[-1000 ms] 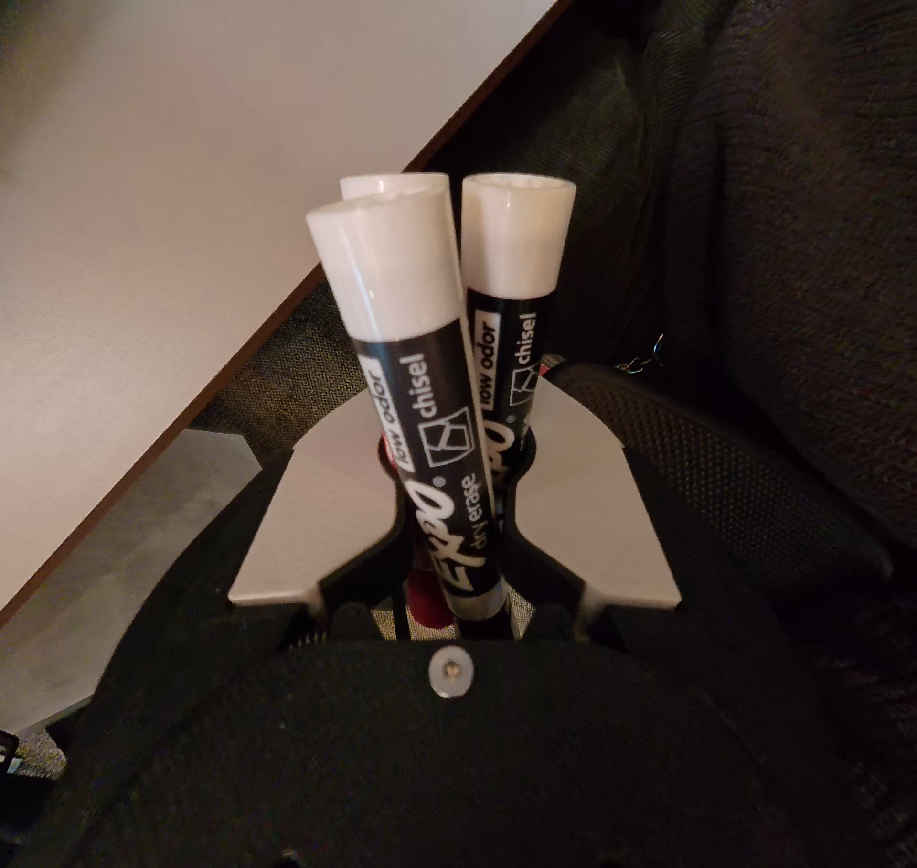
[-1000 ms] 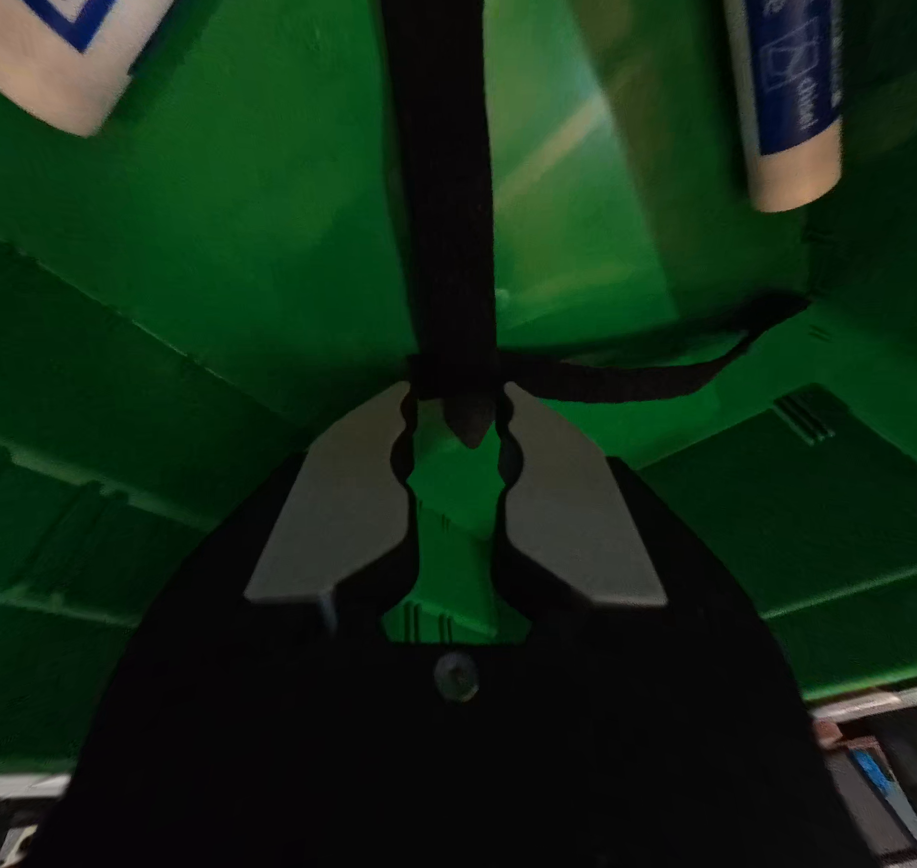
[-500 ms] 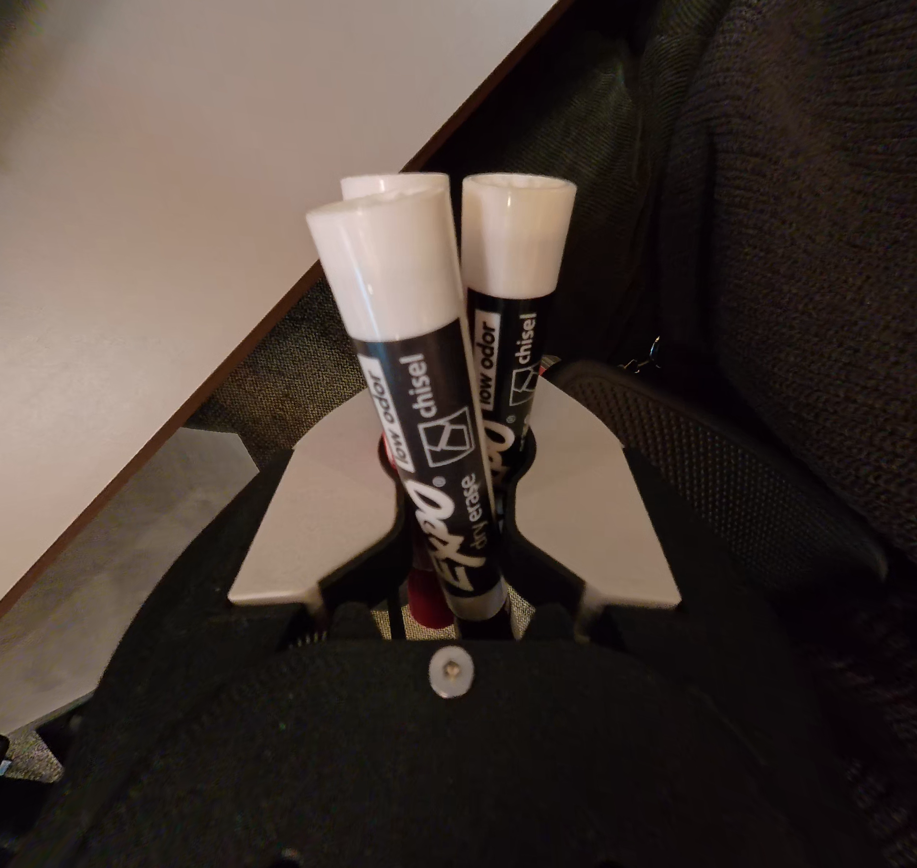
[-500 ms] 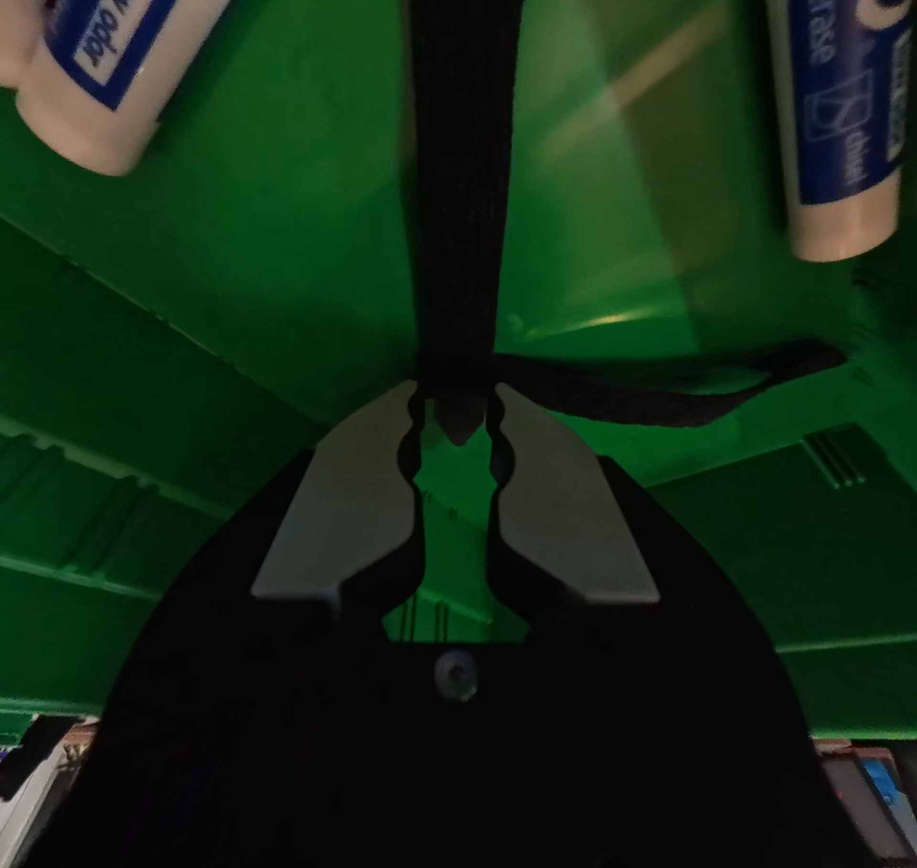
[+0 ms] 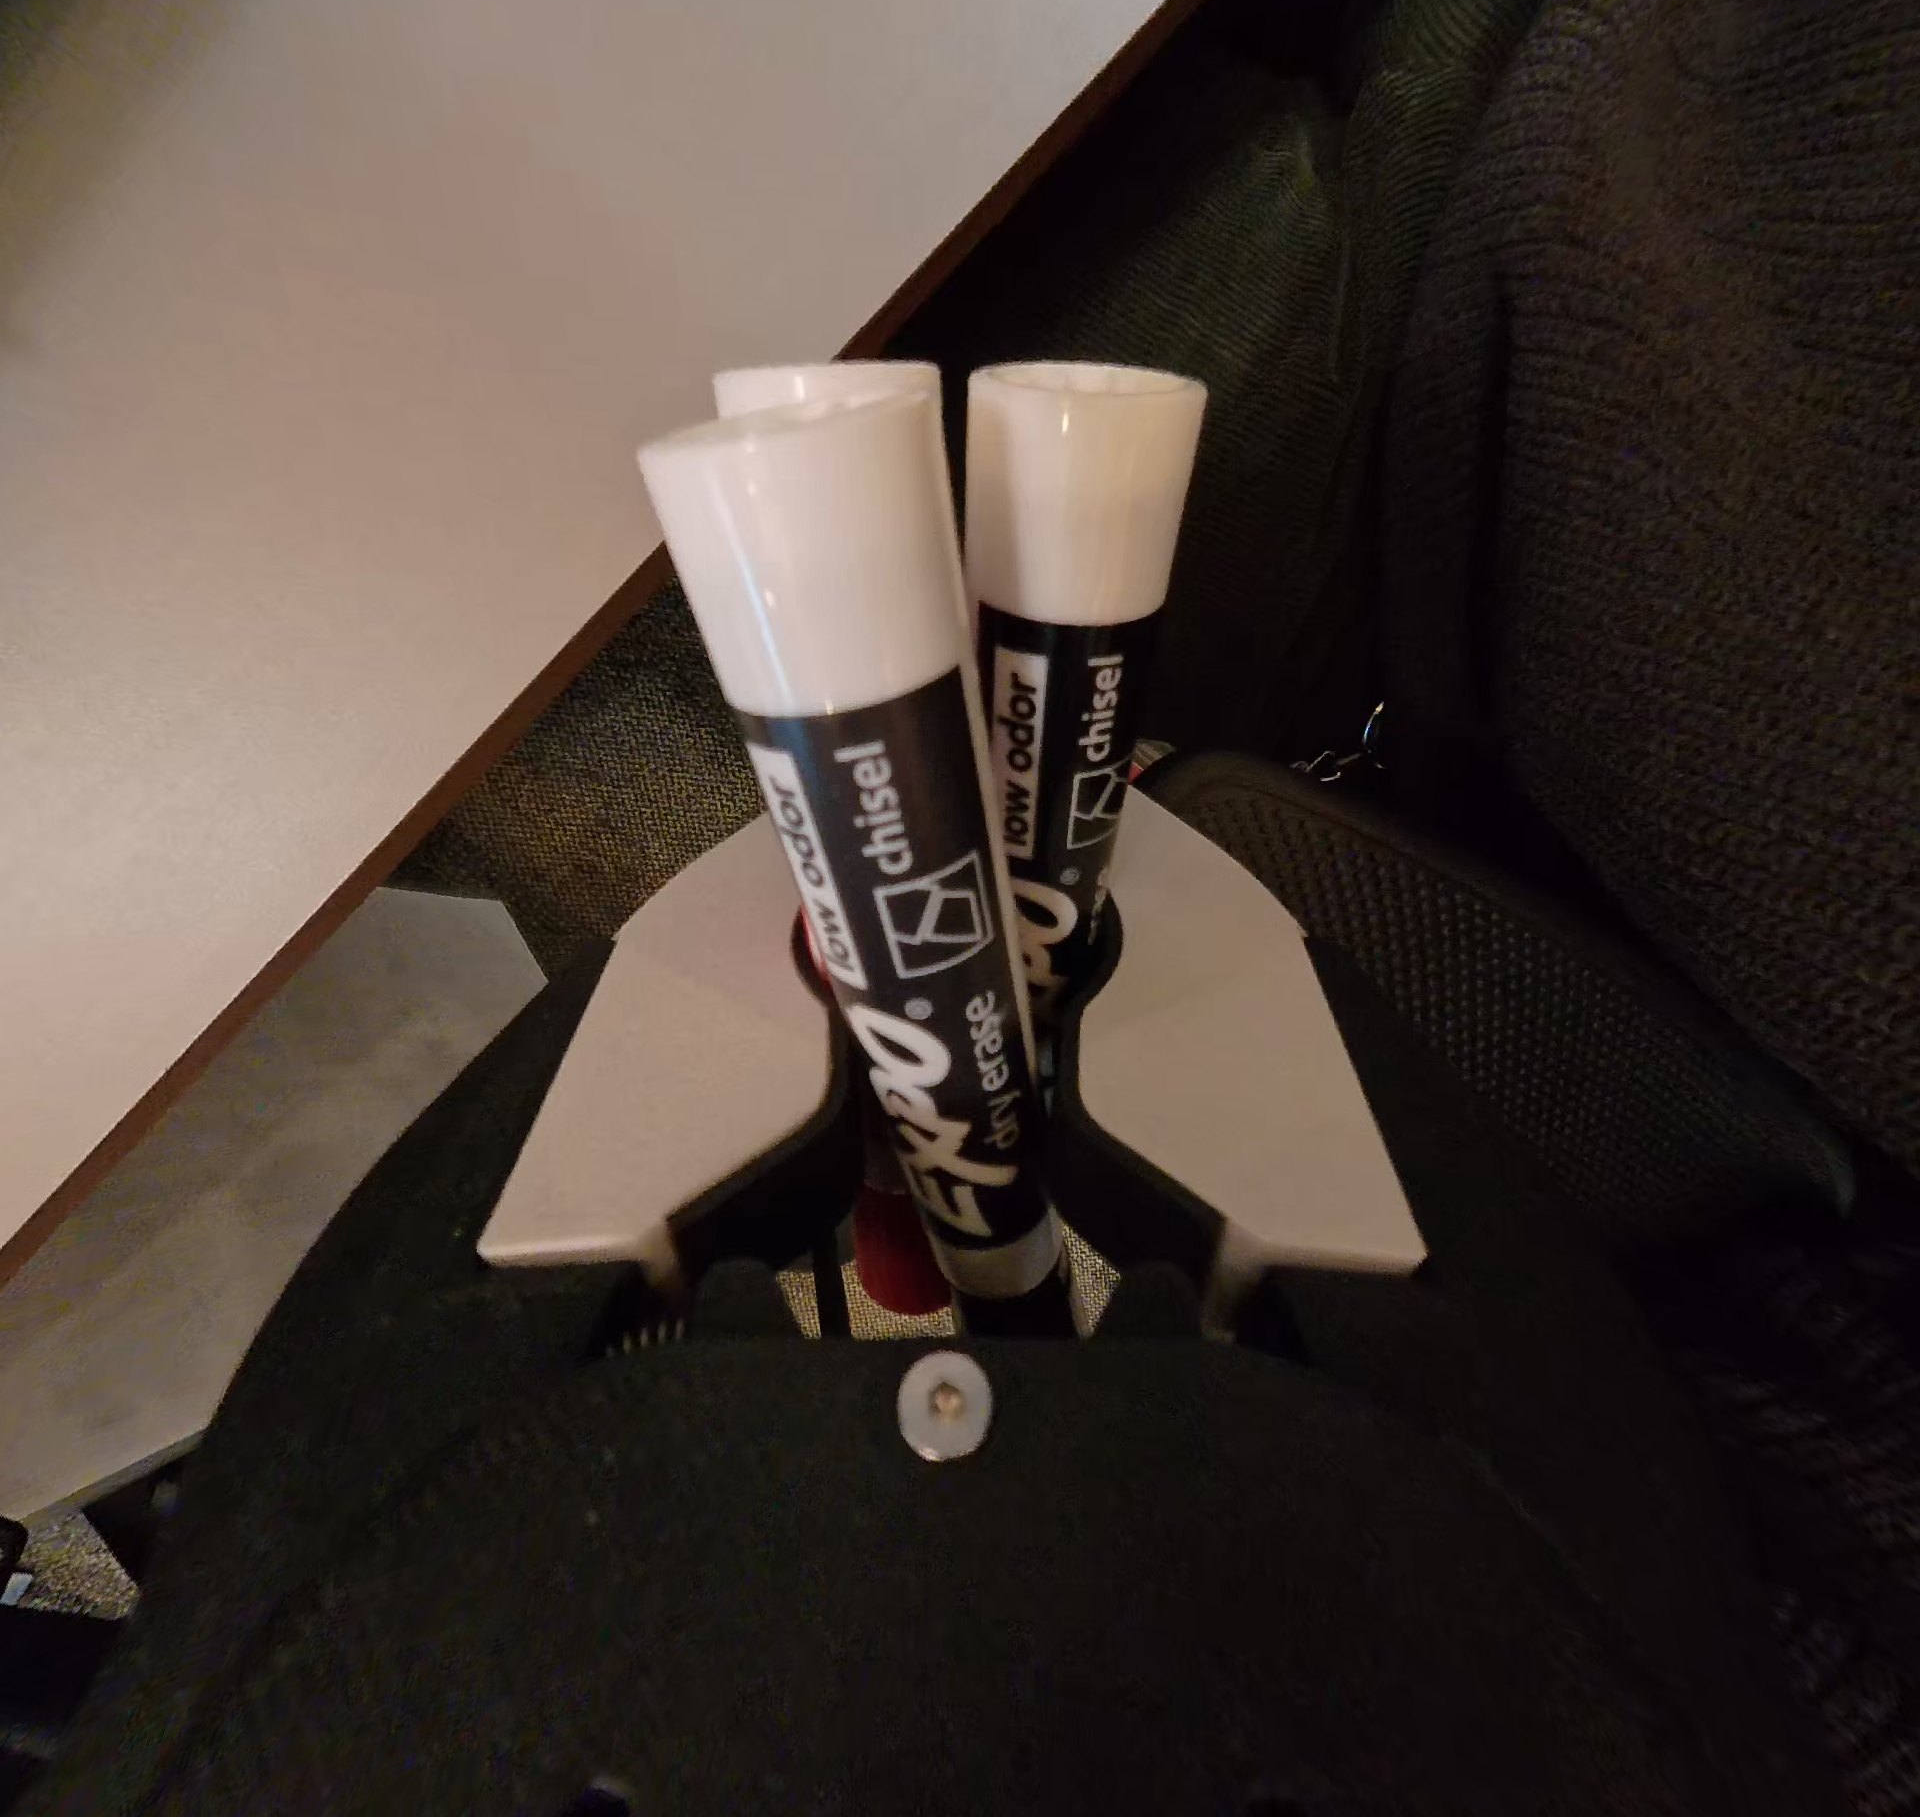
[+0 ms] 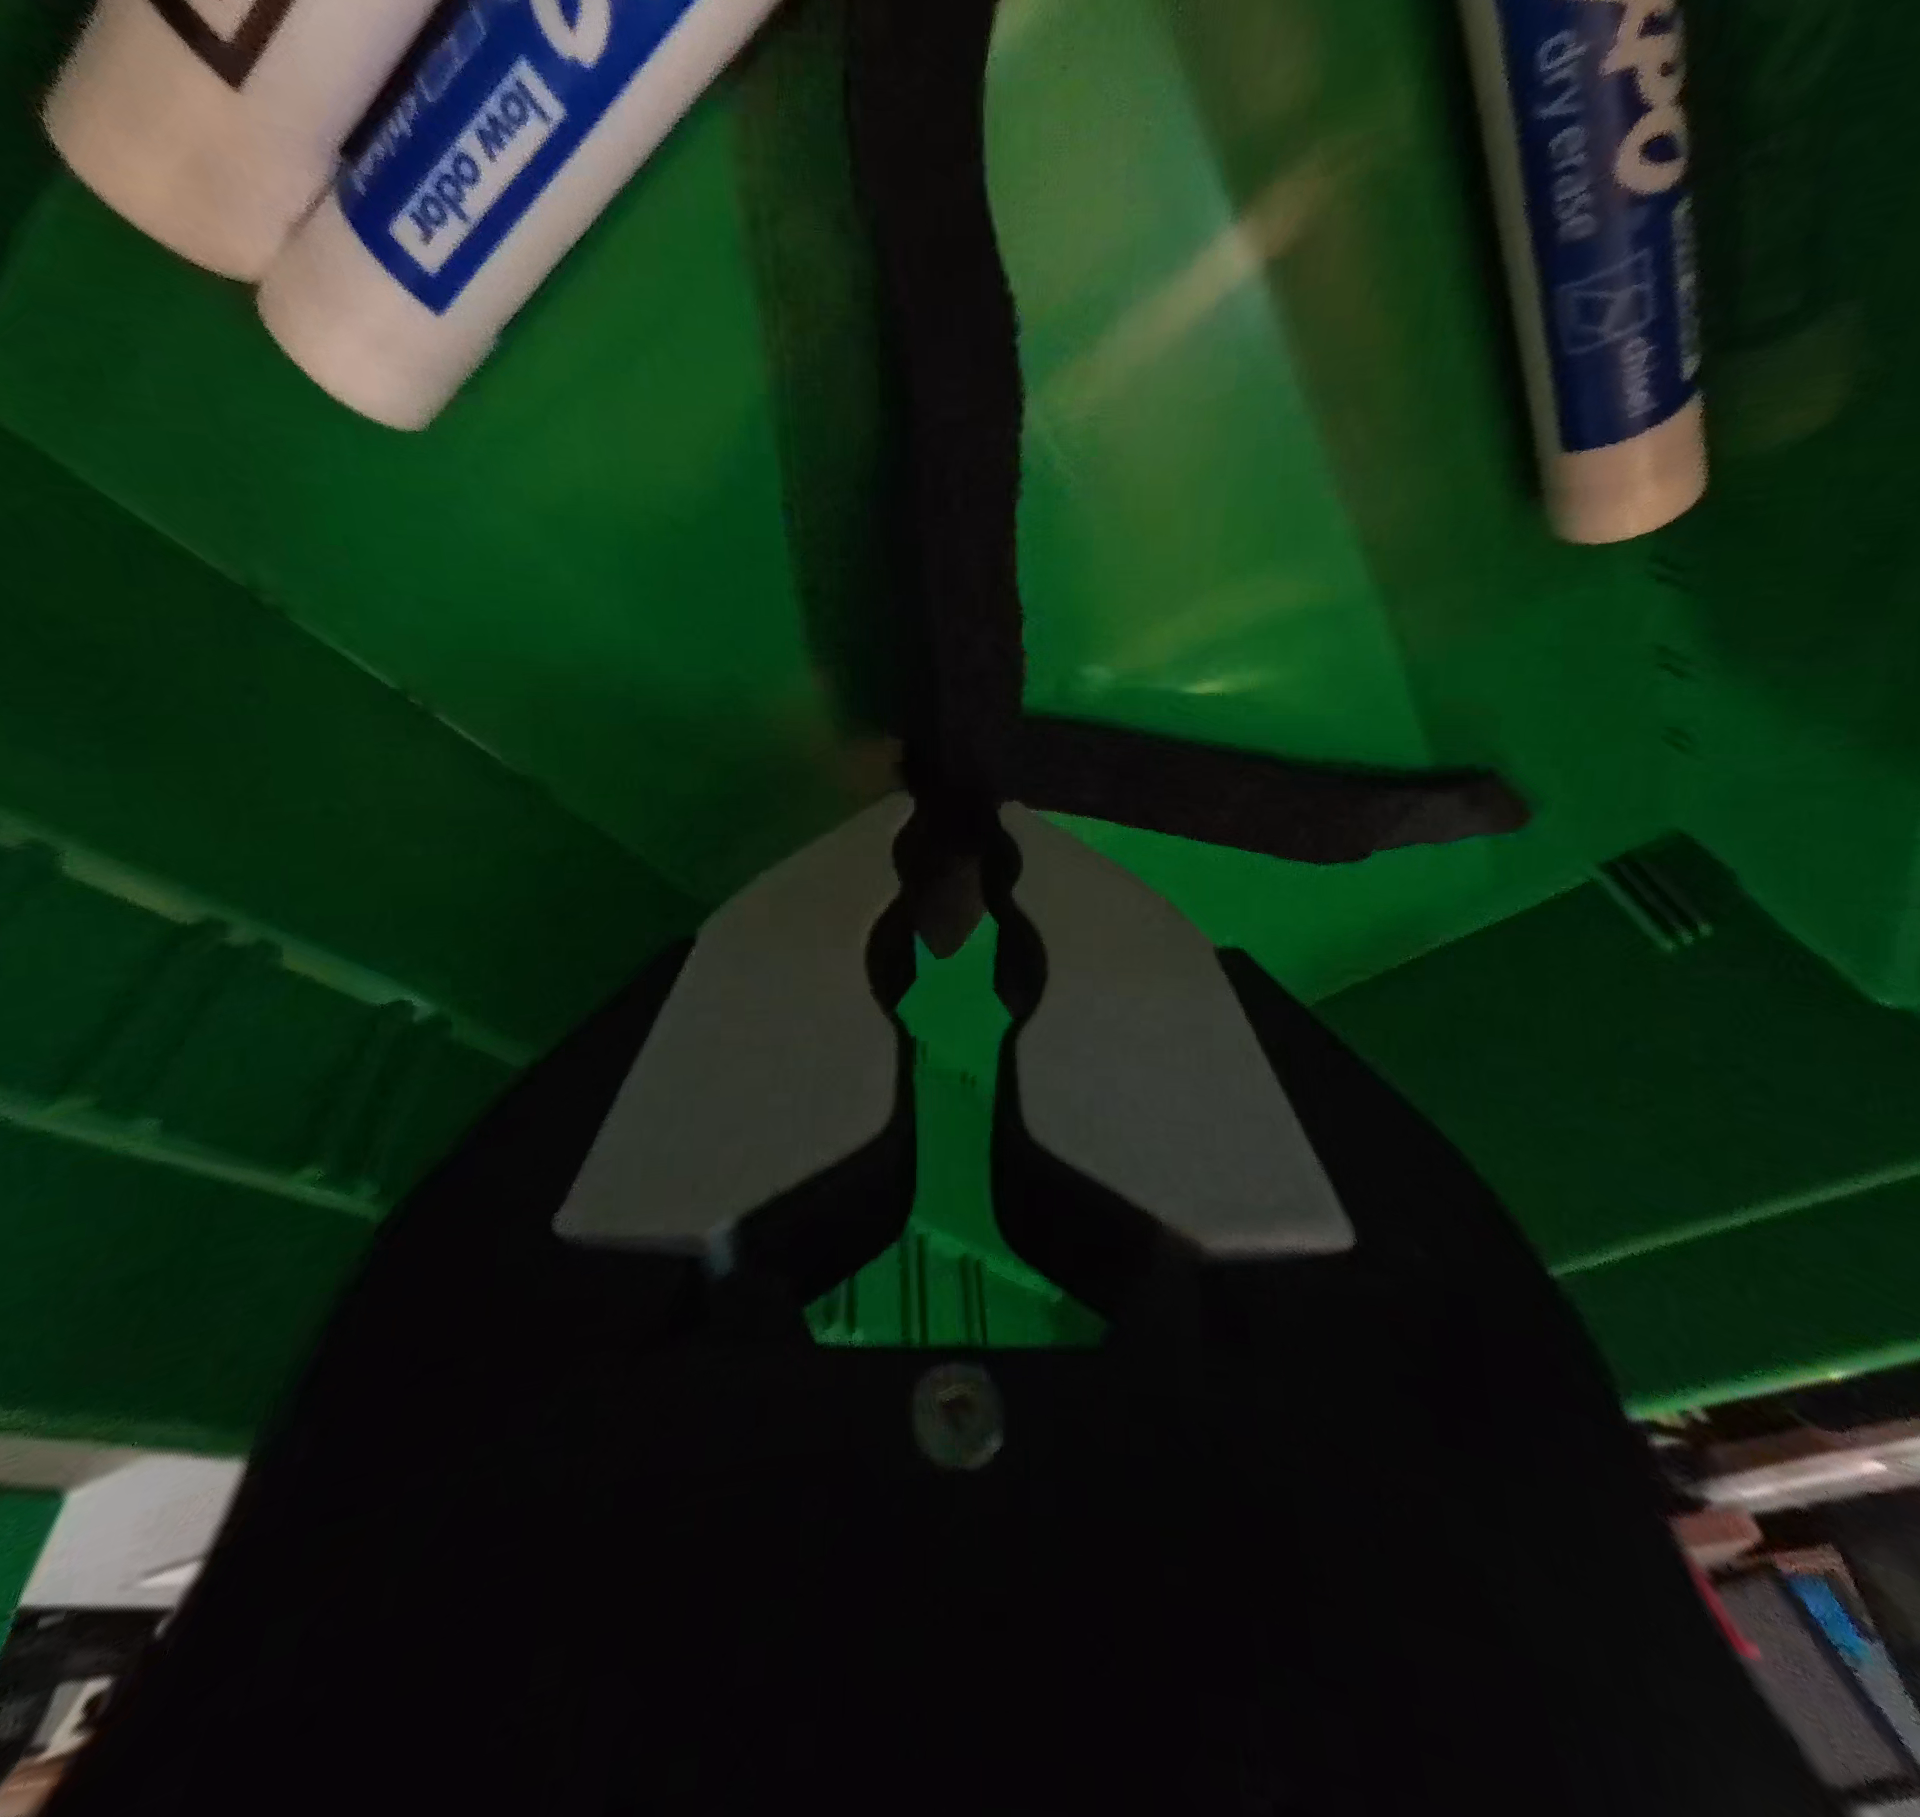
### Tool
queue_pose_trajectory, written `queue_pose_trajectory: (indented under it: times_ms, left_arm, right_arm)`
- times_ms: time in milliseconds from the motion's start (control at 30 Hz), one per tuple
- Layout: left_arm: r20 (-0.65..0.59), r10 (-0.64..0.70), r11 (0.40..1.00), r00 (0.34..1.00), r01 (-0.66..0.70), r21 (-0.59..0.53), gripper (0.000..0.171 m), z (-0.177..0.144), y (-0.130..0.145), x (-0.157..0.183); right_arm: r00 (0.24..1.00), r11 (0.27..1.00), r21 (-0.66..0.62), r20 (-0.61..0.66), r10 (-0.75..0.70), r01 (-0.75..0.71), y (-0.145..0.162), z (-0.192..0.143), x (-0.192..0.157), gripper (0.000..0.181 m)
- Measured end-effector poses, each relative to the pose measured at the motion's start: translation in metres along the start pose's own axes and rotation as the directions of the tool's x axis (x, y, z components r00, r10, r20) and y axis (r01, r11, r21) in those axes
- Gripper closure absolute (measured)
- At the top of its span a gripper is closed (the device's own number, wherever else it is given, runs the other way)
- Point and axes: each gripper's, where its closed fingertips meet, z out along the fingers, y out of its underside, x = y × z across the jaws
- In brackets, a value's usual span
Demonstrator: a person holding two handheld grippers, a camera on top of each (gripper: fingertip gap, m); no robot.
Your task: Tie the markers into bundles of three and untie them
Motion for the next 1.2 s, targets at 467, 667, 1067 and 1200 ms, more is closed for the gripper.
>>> queue_pose_trajectory:
  times_ms: [467,667,1067,1200]
  left_arm:
    - [-0.001,-0.001,1.0,1.0,0.001,-0.006,0.128,0.001,-0.001,0.001]
    - [-0.002,-0.008,1.0,1.0,0.008,0.002,0.128,-0.001,0.0,0.0]
    - [-0.003,-0.012,1.0,1.0,0.012,0.004,0.128,-0.001,0.002,-0.001]
    - [-0.002,-0.012,1.0,1.0,0.012,0.003,0.128,-0.001,0.001,-0.001]
  right_arm:
    - [0.997,0.993,0.095,-0.022,0.071,-0.068,-0.008,-0.005,0.005,0.138]
    - [0.988,0.983,0.116,0.078,0.132,-0.14,-0.011,0.01,0.007,0.147]
    - [0.986,0.98,0.136,0.097,0.133,-0.146,-0.01,0.01,0.01,0.176]
    - [0.969,0.964,0.158,0.161,0.186,-0.212,-0.015,0.006,0.004,0.175]
